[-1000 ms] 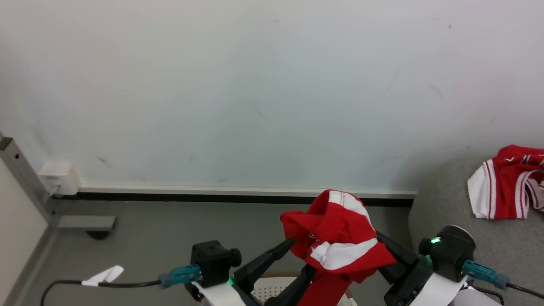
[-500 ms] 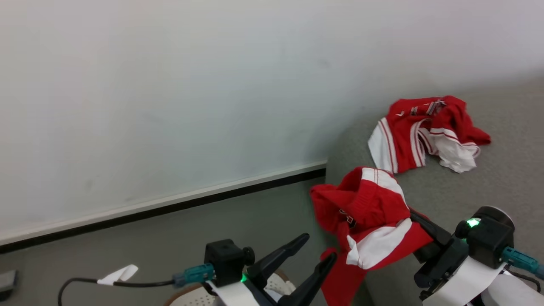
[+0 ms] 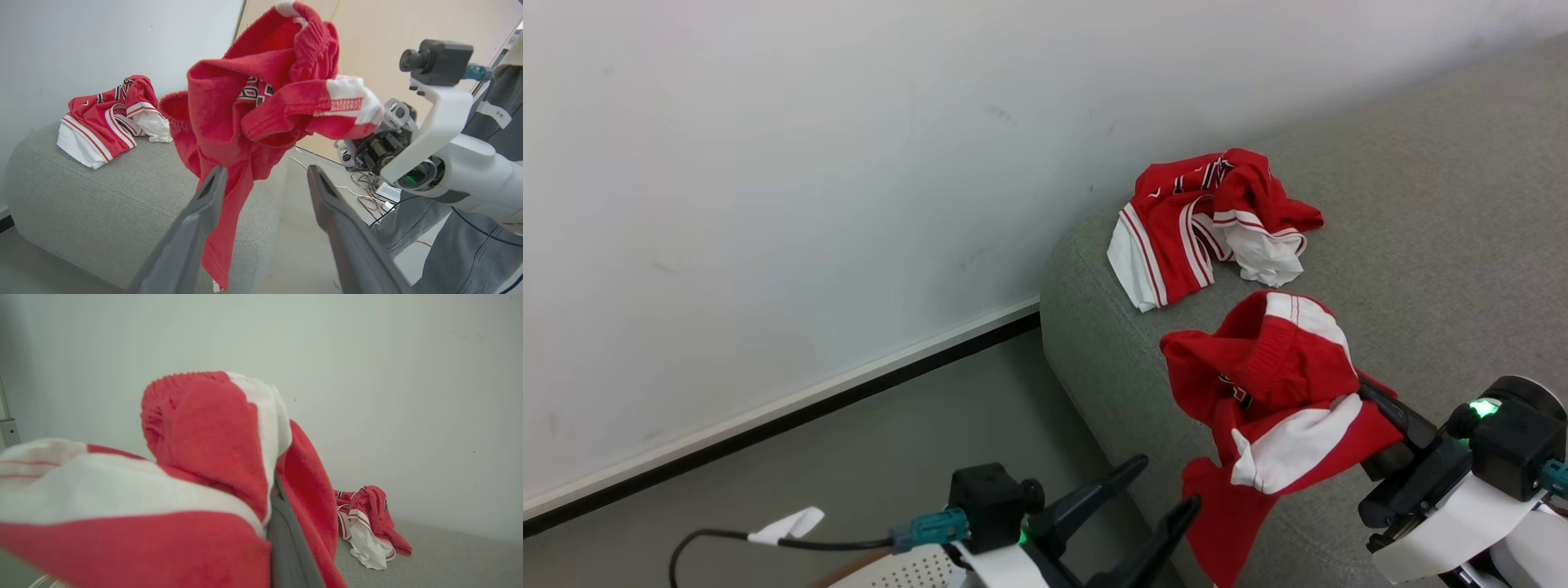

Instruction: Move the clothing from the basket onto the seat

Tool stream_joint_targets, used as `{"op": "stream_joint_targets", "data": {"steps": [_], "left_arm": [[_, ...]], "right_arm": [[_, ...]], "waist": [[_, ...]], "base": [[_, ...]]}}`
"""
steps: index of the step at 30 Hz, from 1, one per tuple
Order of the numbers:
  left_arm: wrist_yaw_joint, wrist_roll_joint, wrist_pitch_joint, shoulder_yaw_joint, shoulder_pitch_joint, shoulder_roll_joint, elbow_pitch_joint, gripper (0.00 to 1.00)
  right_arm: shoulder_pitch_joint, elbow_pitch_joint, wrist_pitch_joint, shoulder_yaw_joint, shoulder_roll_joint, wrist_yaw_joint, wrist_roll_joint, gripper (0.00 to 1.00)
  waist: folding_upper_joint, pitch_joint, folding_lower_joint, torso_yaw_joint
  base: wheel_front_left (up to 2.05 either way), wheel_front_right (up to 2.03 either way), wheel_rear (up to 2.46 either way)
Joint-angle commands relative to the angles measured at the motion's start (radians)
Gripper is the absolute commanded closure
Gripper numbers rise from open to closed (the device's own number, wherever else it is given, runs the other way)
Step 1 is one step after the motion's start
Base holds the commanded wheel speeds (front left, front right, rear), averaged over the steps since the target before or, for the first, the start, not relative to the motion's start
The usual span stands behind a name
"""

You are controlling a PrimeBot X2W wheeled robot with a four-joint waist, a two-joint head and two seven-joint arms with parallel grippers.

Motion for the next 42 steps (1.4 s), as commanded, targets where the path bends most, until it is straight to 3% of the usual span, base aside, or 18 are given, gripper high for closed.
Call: {"op": "stream_joint_targets", "data": {"steps": [1, 10, 20, 27, 32, 37, 41, 42], "left_arm": [[-0.006, 0.011, -0.006, 0.0, -0.012, -0.002, 0.007, 0.0], [-0.013, -0.011, 0.017, 0.013, -0.074, -0.021, 0.024, 0.0], [-0.046, 0.068, 0.114, 0.033, -0.388, -0.053, 0.049, 0.0], [-0.061, 0.1, 0.131, 0.035, -0.537, -0.068, 0.07, 0.0], [-0.071, 0.109, 0.152, 0.009, -0.608, -0.072, 0.075, 0.0], [-0.076, 0.117, 0.149, -0.029, -0.671, -0.085, 0.077, 0.0], [-0.077, 0.114, 0.126, -0.048, -0.7, -0.097, 0.097, 0.0], [-0.077, 0.113, 0.12, -0.05, -0.704, -0.099, 0.103, 0.0]], "right_arm": [[0.012, -0.007, -0.003, -0.01, -0.003, -0.003, -0.007, 1.0], [-0.034, 0.017, -0.003, -0.073, 0.017, -0.003, -0.008, 1.0], [-0.288, 0.135, 0.007, -0.297, 0.04, -0.003, -0.068, 1.0], [-0.516, 0.291, 0.051, -0.503, 0.049, -0.003, -0.1, 1.0], [-0.712, 0.437, 0.109, -0.659, 0.014, -0.003, -0.175, 1.0], [-0.816, 0.612, 0.119, -0.79, -0.013, -0.002, -0.31, 1.0], [-0.791, 0.784, 0.087, -0.904, 0.046, -0.002, -0.453, 1.0], [-0.786, 0.826, 0.077, -0.941, 0.063, -0.003, -0.486, 0.87]], "waist": [[-0.0001, 0.004, 0.0001, 0.0], [-0.0001, 0.076, 0.0001, 0.024], [-0.0001, 0.411, 0.0001, 0.123], [-0.0001, 0.576, 0.0001, 0.171], [-0.0001, 0.671, 0.0001, 0.214], [-0.0001, 0.734, 0.0001, 0.263], [-0.0001, 0.758, 0.0001, 0.293], [-0.0001, 0.761, 0.0001, 0.298]], "base": [[0.0, 0.0, 0.0], [0.0, 0.0, 0.0], [0.0, 0.0, 0.0], [0.0, 0.0, 0.0], [0.0, 0.0, 0.0], [0.0, 0.0, 0.0], [0.0, 0.0, 0.0], [0.0, 0.0, 0.0]]}}
